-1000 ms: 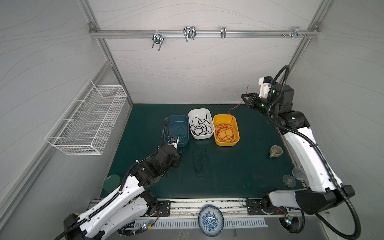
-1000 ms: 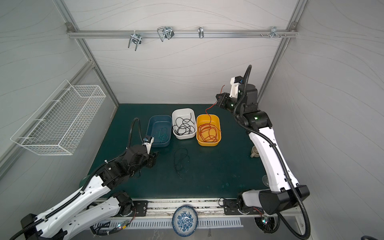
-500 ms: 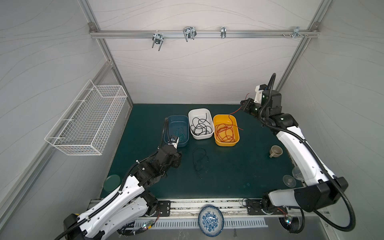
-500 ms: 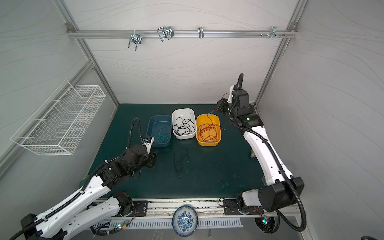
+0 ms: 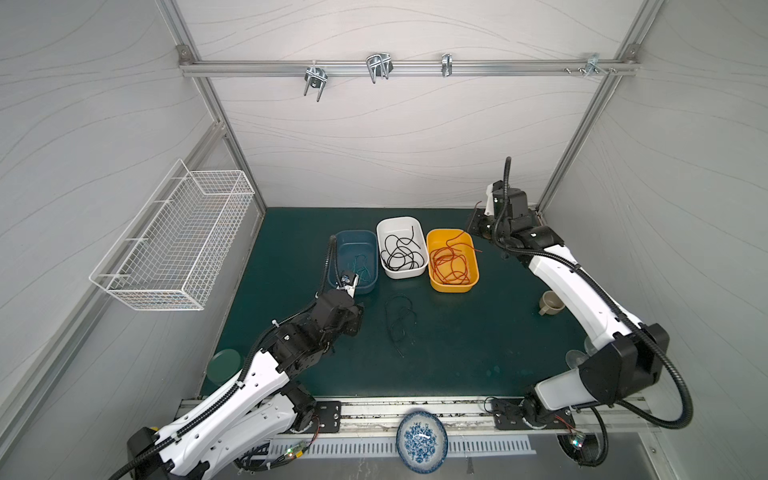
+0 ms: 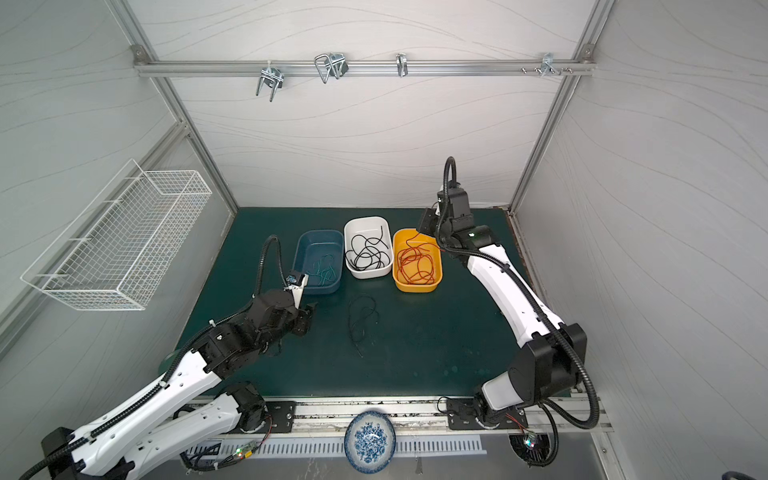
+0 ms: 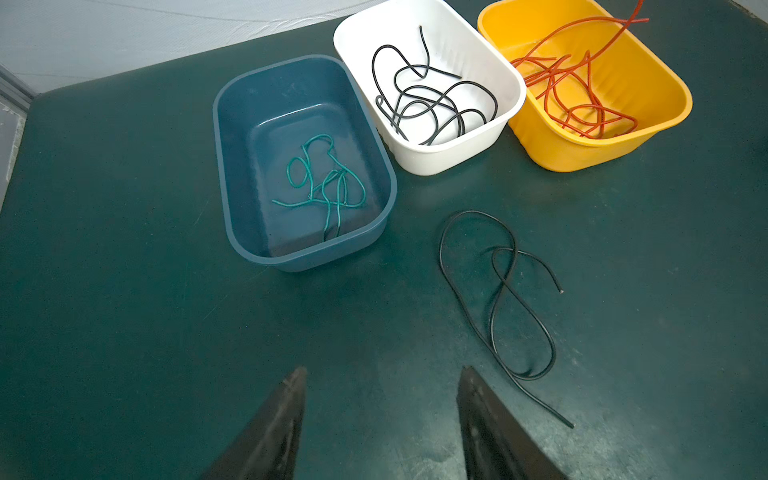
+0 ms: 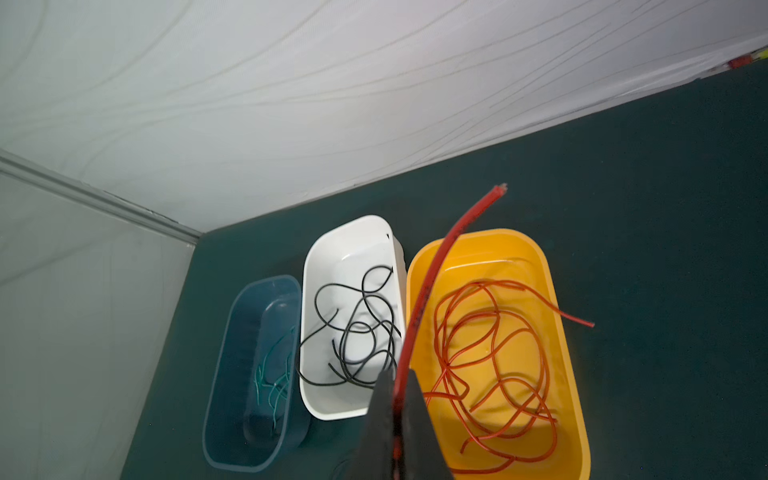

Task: Untangle the cables
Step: 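Raise the red wire high above the yellow bin with the right gripper, then lower the red wire into the yellow bin and open the right gripper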

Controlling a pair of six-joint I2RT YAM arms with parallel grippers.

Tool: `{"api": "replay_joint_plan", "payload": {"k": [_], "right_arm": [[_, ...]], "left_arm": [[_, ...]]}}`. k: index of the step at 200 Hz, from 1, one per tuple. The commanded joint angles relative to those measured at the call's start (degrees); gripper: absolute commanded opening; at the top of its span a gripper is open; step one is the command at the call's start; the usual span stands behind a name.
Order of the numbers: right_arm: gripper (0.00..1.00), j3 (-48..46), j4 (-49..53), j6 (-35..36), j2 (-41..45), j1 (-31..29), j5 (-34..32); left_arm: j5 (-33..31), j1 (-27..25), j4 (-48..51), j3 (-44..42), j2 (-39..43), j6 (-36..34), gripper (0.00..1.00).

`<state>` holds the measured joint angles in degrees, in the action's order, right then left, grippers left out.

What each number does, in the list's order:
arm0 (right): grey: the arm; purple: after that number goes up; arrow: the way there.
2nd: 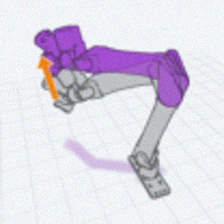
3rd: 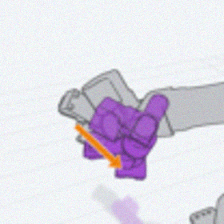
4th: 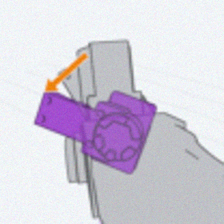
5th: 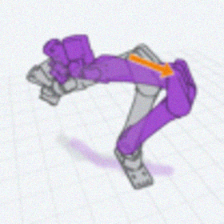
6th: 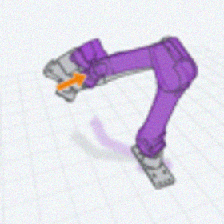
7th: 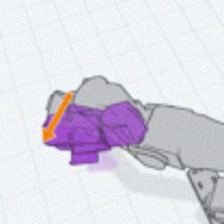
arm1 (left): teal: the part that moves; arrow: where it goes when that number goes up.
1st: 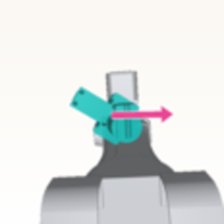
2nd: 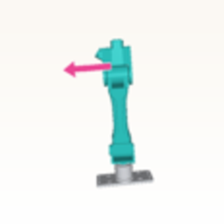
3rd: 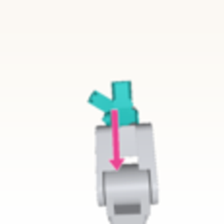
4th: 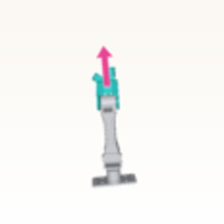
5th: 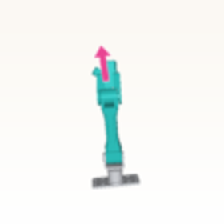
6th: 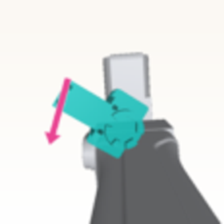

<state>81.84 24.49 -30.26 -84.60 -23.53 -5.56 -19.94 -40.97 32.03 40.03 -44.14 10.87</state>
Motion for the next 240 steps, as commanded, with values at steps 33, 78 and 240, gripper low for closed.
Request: {"api": "replay_joint_plan", "payload": {"k": [33, 78, 240], "right_arm": [[0.00, -2.50, 0.03, 1.40, -4.16, -2.13, -2.96], [0.00, -3.85, -0.67, 2.11, -8.38, -1.70, -3.70], [0.00, 1.50, 0.27, 7.13, -27.44, 2.03, -5.98]], "left_arm": [[0.21, 0.10, -1.25, 0.31, 0.20, -0.24, 0.60], [0.25, 0.06, -1.21, 0.27, 0.61, -0.24, 0.60], [0.32, 0.10, -1.42, 0.24, 0.31, -0.33, 0.60]]}}
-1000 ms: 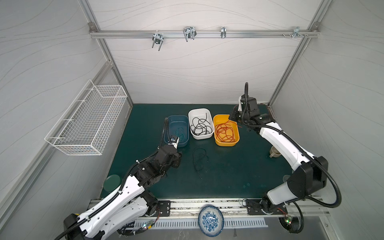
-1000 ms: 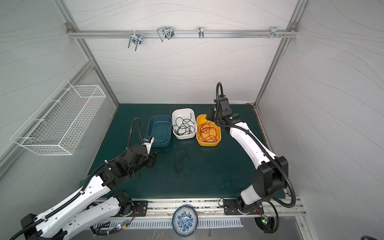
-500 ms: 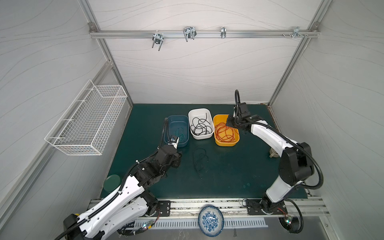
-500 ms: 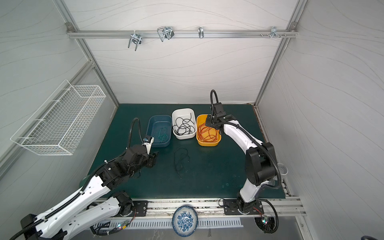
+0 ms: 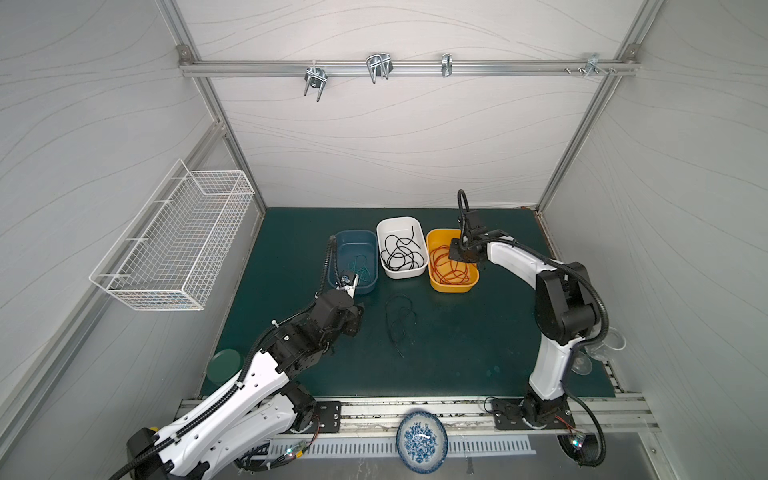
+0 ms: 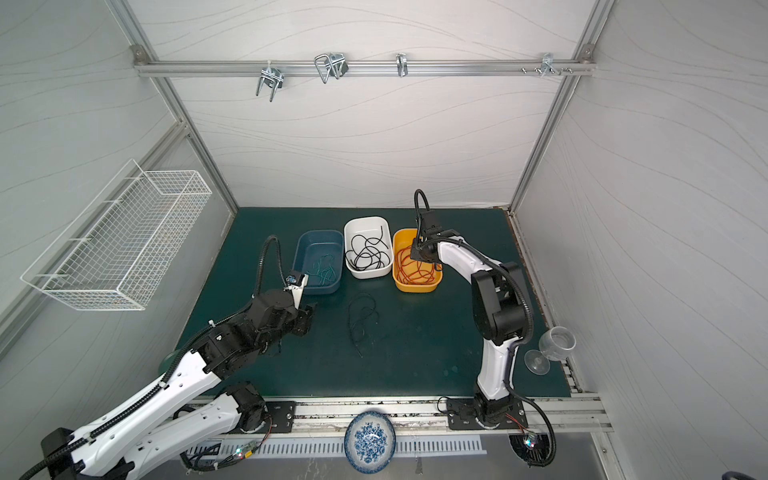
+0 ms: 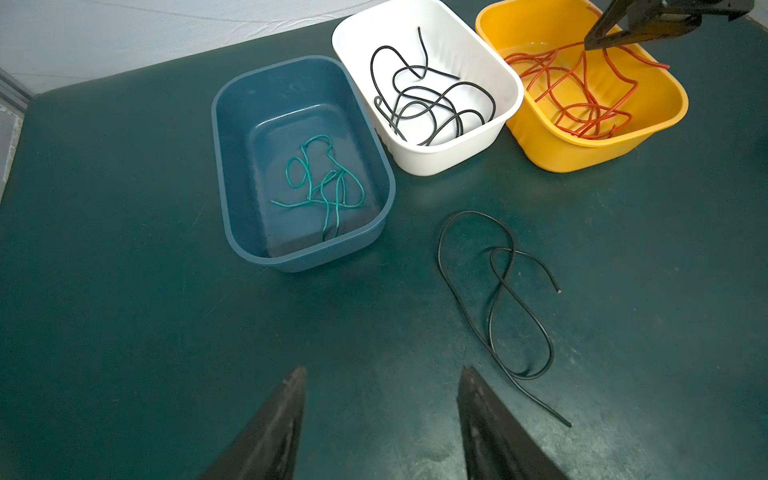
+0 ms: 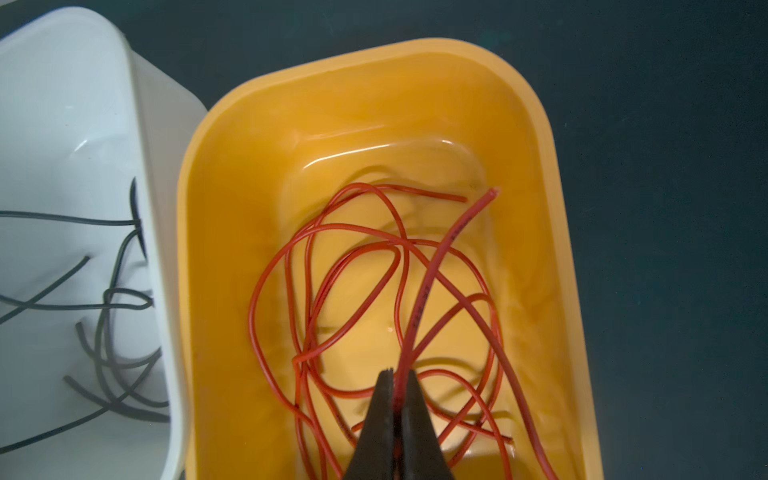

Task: Untangle the cables
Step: 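Lower the red wire into the yellow bin and open the right gripper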

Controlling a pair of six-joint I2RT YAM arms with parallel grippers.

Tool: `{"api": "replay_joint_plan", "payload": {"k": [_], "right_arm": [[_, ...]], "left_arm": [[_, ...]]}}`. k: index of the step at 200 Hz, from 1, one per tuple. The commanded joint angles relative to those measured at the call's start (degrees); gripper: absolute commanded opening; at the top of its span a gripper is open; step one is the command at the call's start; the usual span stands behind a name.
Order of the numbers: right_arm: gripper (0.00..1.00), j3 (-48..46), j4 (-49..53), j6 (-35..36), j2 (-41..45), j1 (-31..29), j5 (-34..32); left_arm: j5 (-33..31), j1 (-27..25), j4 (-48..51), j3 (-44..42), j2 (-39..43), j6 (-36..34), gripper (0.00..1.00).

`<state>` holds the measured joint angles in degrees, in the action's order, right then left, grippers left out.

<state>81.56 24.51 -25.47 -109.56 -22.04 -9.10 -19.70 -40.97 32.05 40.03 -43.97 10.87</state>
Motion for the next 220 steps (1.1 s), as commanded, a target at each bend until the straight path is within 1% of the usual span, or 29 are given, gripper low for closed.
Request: {"api": "replay_joint_plan", "payload": {"k": [1, 14, 38, 59, 95, 134, 164, 181, 201, 220], "right_arm": [[0.00, 1.90, 0.22, 2.44, -2.58, 0.57, -2.64], [0.00, 3.21, 0.84, 2.98, -4.40, 0.87, -4.39], [0.00, 5.11, 0.81, 3.39, -6.67, 1.69, -4.23], [0.00, 5.19, -1.40, 5.07, -7.19, 1.56, -5.44], [0.00, 7.64, -1.84, 8.22, -9.84, 1.53, -7.29], [0.00, 7.83, -3.15, 8.06, -9.88, 1.65, -5.46], [0.05, 9.29, -0.87, 6.49, -9.06, 1.61, -4.31], [0.14, 9.32, -0.71, 6.16, -7.94, 1.51, -3.38], [0.20, 9.67, -0.17, 5.64, -6.49, 1.40, -2.65], [0.30, 9.55, -0.09, 5.44, -4.88, 1.02, -2.87]], "left_arm": [[0.09, 0.10, -1.46, 0.28, 0.12, -0.33, 0.60], [0.07, 0.10, -1.44, 0.28, 0.17, -0.33, 0.60], [0.09, 0.15, -1.43, 0.27, 0.04, -0.35, 0.60], [0.01, 0.11, -1.42, 0.28, 0.07, -0.41, 0.60], [-0.08, 0.13, -1.43, 0.18, 0.07, -0.45, 0.60], [-0.21, 0.12, -1.55, 0.23, -0.24, -0.59, 0.60], [-0.29, 0.14, -1.61, 0.26, -0.41, -0.68, 0.60], [-0.32, 0.11, -1.59, 0.30, -0.54, -0.67, 0.60], [-0.33, 0.14, -1.62, 0.27, -0.67, -0.72, 0.60], [-0.34, 0.12, -1.62, 0.31, -0.69, -0.68, 0.60]]}}
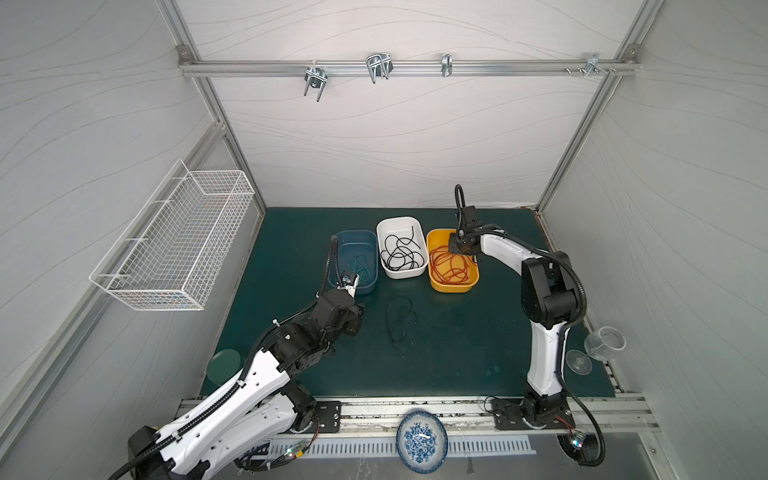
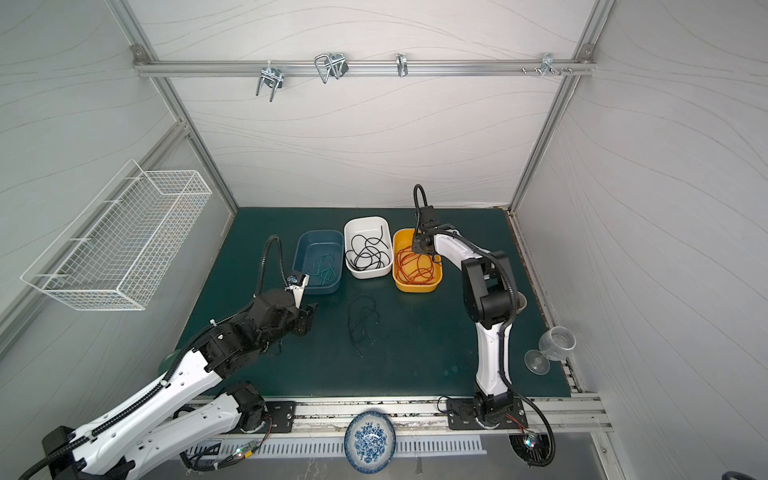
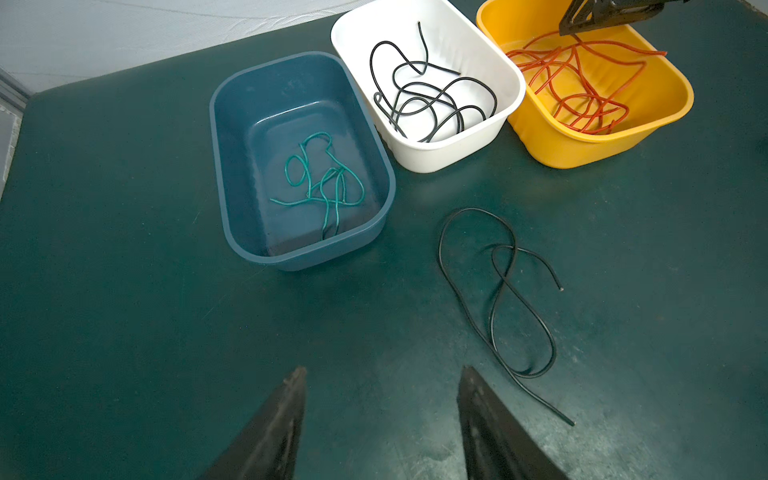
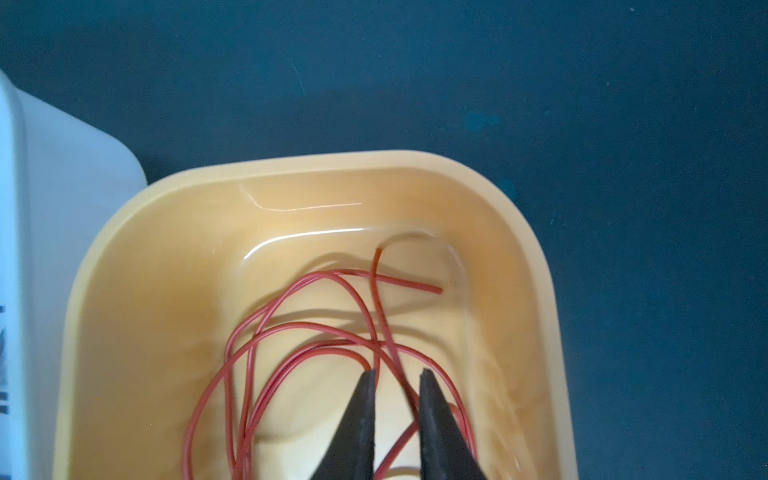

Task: Untangle the cables
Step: 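Lower the red wire into the yellow bin and open the right gripper, then move the left gripper down to the loose black wire while the right gripper withdraws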

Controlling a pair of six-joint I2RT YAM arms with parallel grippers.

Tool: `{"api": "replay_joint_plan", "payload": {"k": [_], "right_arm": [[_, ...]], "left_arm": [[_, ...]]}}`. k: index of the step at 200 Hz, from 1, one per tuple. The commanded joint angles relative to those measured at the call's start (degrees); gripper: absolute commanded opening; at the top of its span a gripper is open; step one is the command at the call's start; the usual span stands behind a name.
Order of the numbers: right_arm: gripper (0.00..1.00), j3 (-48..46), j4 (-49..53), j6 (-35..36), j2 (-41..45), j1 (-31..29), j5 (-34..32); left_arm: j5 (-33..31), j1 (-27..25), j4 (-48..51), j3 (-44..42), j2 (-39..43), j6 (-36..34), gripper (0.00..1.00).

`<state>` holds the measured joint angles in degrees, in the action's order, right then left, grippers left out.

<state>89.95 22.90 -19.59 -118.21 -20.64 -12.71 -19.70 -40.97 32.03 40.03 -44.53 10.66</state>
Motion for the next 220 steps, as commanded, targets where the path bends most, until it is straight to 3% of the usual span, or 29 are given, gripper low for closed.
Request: {"api": "replay_joint_plan", "payload": {"k": [1, 51, 107, 149, 220], "right_arm": [[0.30, 1.17, 1.53, -0.44, 3.91, -0.41, 0.70], [0.49, 1.04, 2.35, -2.00, 9.96, -1.62, 0.87], [0.86, -4.79, 0.40, -0.78, 23.47, -7.29, 1.02], [0.99, -15.44, -1.30, -1.80, 37.08, -11.49, 1.60], [0.99, -28.21, 11.30, -4.60, 61.04, -19.49, 1.49]], "left_arm": [[-0.38, 0.11, -1.61, 0.31, -0.12, -0.46, 0.60], [-0.49, 0.11, -1.58, 0.27, -0.05, -0.55, 0.60], [0.12, 0.08, -1.41, 0.07, -0.50, -0.29, 0.61], [1.61, 0.12, -1.04, 0.49, -3.04, 0.15, 0.61], [6.59, 0.01, 2.43, 5.47, -12.36, 4.24, 0.59]]}}
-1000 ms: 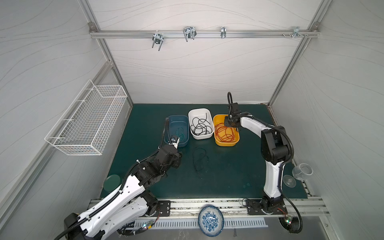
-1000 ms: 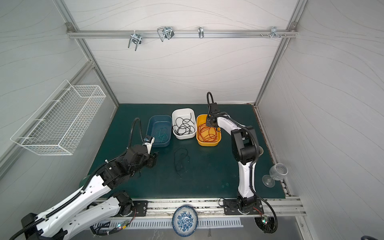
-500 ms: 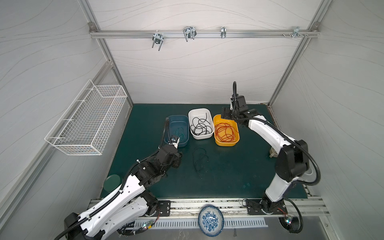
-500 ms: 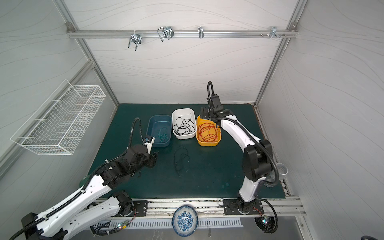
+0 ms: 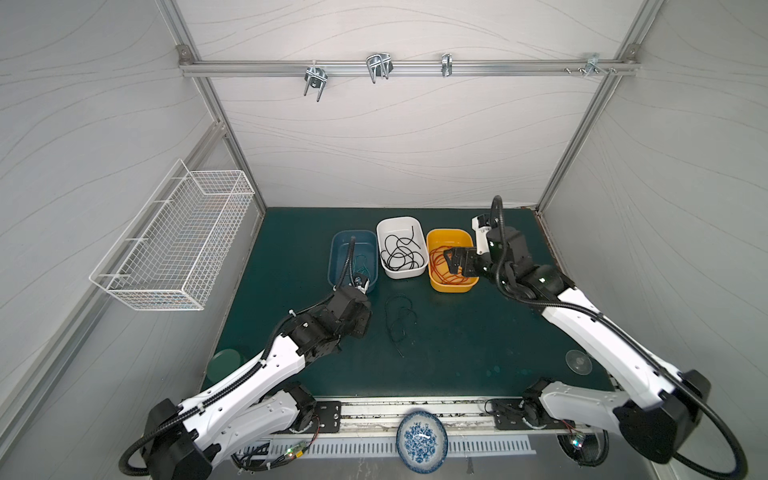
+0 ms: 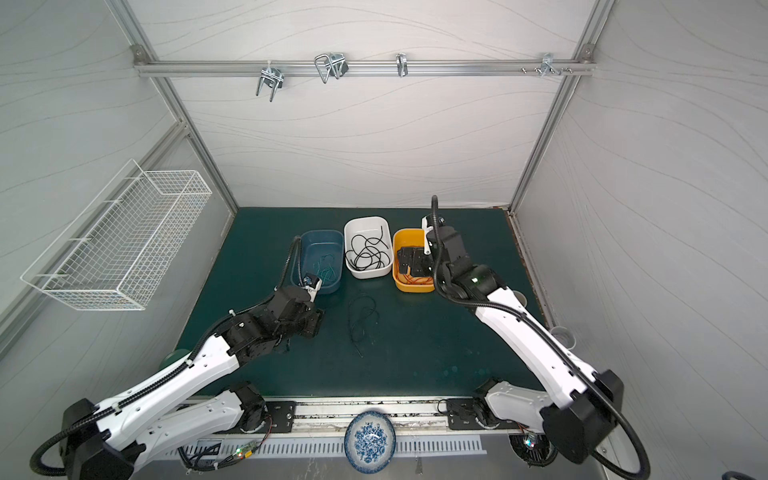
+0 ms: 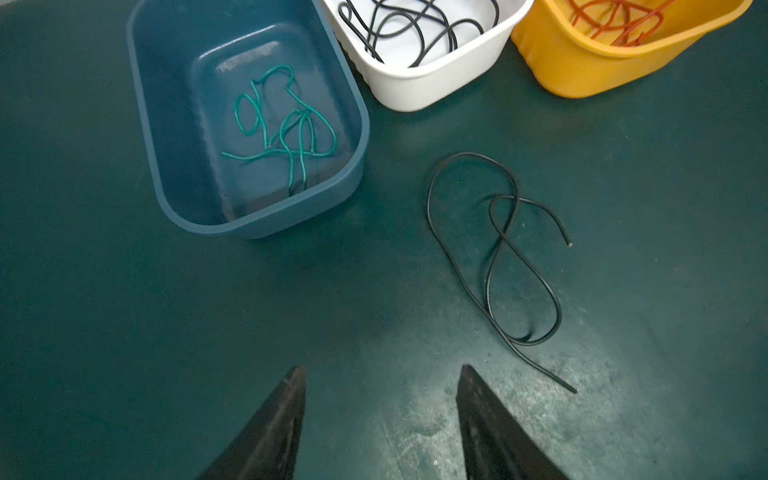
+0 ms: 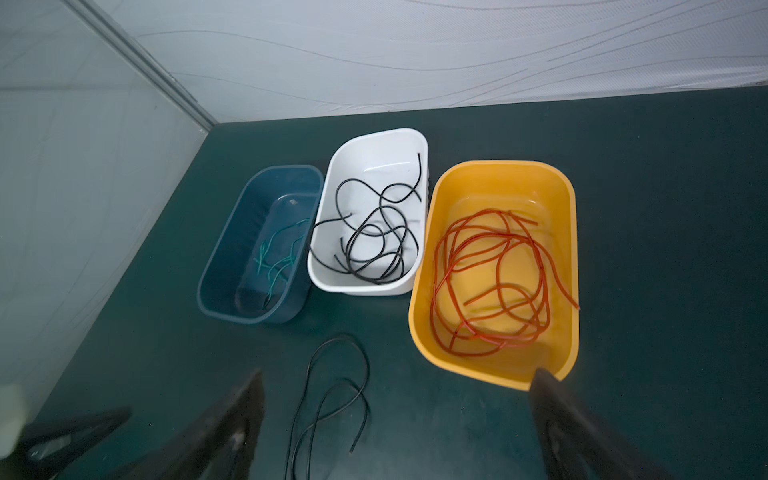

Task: Untangle the cables
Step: 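Move the left gripper down to the loose black wire while the right gripper withdraws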

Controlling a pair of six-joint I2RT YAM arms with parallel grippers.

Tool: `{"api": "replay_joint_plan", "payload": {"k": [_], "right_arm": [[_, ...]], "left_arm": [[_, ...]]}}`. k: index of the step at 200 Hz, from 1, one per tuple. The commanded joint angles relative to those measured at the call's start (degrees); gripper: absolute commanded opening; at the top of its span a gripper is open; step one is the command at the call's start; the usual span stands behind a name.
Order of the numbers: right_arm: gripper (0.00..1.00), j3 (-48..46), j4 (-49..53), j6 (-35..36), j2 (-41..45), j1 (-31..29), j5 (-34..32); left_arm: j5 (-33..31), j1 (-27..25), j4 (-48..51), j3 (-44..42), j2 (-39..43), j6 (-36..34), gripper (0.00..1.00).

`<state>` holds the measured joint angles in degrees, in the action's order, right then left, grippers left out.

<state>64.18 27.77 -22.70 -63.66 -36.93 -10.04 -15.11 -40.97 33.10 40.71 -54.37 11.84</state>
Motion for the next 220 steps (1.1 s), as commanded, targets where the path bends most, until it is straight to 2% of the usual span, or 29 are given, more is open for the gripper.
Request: {"api": "replay_joint_plan", "payload": {"k": [1, 42, 82, 105, 220], "right_arm": [[0.99, -2.60, 6.60, -1.48, 6.77, -3.40, -1.32], [0.99, -4.68, 16.56, -0.18, 16.75, -6.73, -6.11], [0.99, -5.68, 22.40, 3.56, 22.66, -6.71, -7.25], [0.99, -6.84, 24.04, 4.36, 24.40, -6.83, -9.10], [0.99, -12.81, 21.89, 3.58, 34.48, -6.92, -12.12]], "left_arm": [[2.01, 0.01, 1.53, 4.94, -2.73, 3.35, 0.59], [4.87, -1.61, 7.73, 11.14, -10.45, 13.55, 0.58], [1.50, -9.37, 7.57, 14.36, -19.42, 21.21, 0.58], [2.47, -10.82, 6.01, 15.76, -24.88, 24.47, 0.57], [1.43, -12.55, -0.90, 22.07, -41.73, 28.68, 0.55]]}}
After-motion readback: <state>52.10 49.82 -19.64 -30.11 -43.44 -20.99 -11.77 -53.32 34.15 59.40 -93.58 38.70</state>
